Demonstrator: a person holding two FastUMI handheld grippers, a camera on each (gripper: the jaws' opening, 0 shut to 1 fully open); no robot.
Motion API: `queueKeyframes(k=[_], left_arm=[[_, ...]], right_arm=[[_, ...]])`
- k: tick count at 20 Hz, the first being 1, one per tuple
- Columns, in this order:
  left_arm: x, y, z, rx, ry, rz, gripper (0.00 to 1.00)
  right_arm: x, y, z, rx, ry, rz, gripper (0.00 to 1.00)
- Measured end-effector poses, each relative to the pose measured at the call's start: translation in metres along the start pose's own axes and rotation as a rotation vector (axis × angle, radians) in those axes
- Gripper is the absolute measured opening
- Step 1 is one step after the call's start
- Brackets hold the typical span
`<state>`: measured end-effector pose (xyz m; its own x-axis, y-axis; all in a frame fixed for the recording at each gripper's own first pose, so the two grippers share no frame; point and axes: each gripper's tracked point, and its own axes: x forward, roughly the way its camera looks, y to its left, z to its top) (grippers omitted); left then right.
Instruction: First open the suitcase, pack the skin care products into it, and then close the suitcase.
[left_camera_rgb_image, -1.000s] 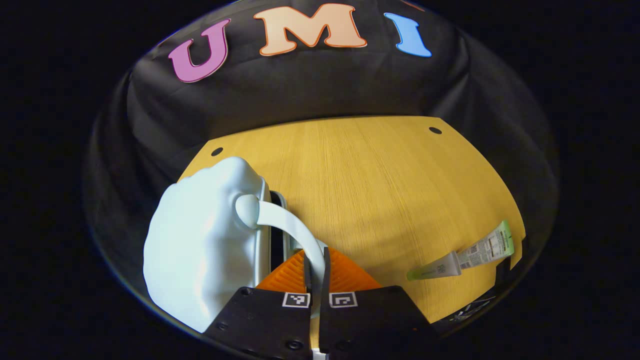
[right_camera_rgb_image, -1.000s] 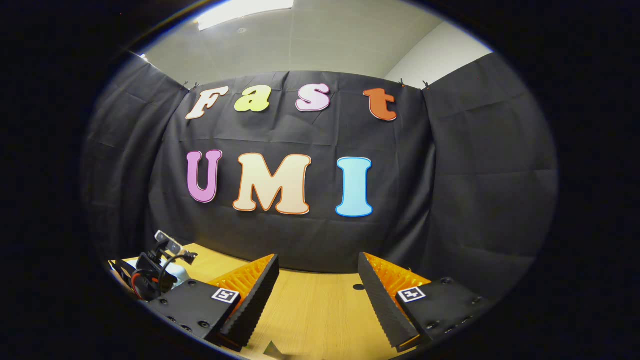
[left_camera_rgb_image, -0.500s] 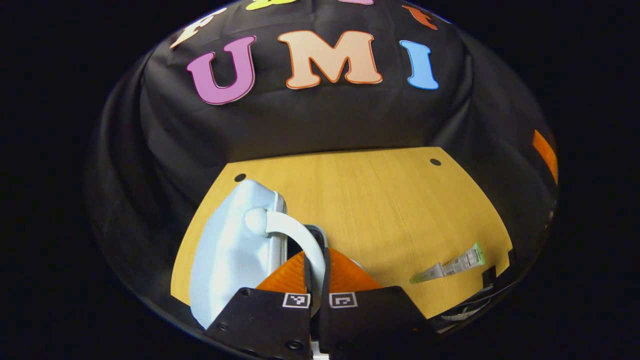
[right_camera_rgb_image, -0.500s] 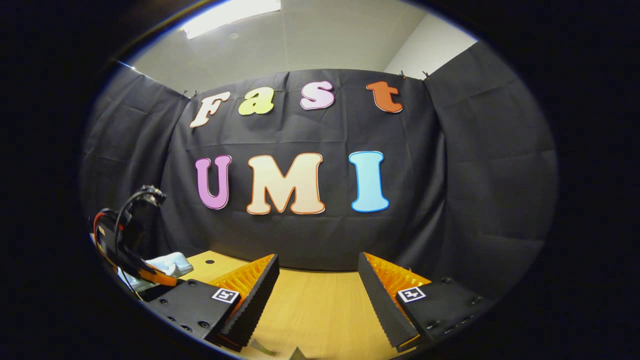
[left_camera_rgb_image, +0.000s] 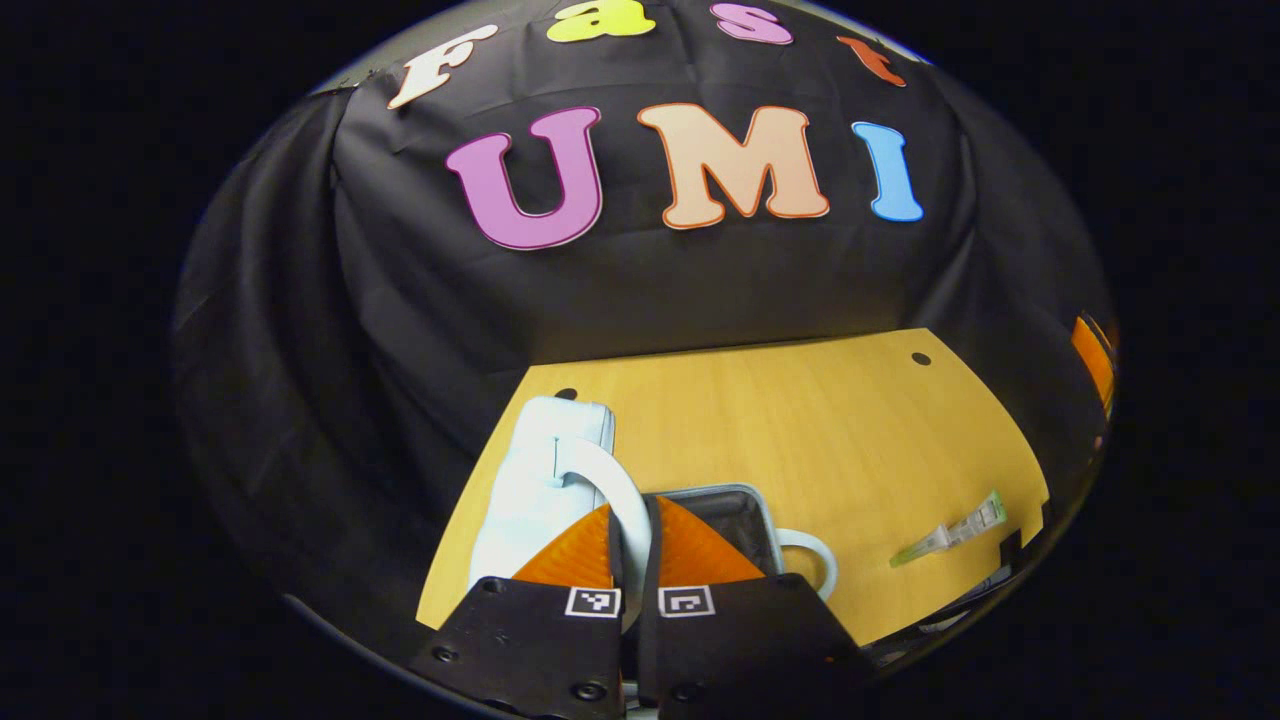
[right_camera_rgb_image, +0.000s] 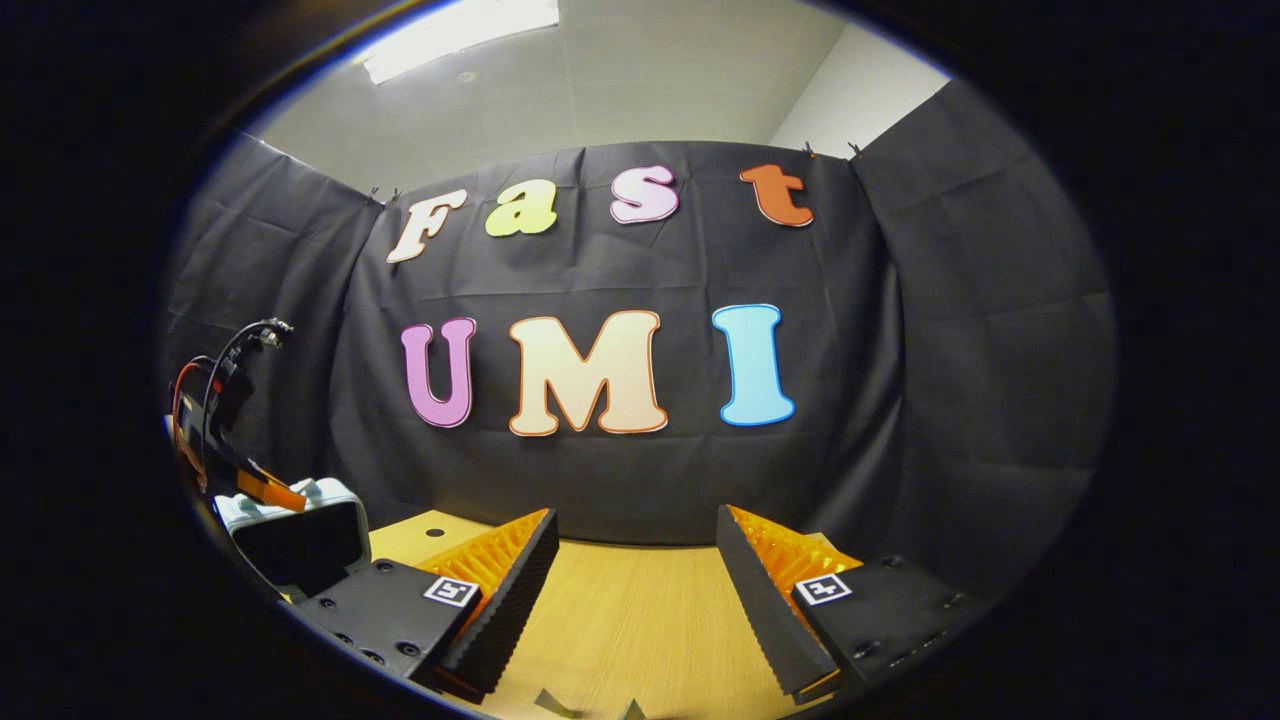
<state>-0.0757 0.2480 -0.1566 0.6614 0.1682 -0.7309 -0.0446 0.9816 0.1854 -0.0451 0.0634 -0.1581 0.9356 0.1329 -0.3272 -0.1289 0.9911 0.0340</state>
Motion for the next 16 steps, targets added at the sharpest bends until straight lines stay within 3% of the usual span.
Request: queueKeyframes(k=[7, 16], left_arm=[[0.001, 0.077, 0.002, 0.011, -0.054, 0.065, 0.0], [0.023, 0.183, -0.029, -0.032, -0.066, 0.139, 0.0]], right_arm=[[0.001, 0.024, 0.001, 0.005, -0.018, -0.033, 0.99], [0.016, 0.08, 0.0, -0.01, -0.021, -0.059, 0.98]])
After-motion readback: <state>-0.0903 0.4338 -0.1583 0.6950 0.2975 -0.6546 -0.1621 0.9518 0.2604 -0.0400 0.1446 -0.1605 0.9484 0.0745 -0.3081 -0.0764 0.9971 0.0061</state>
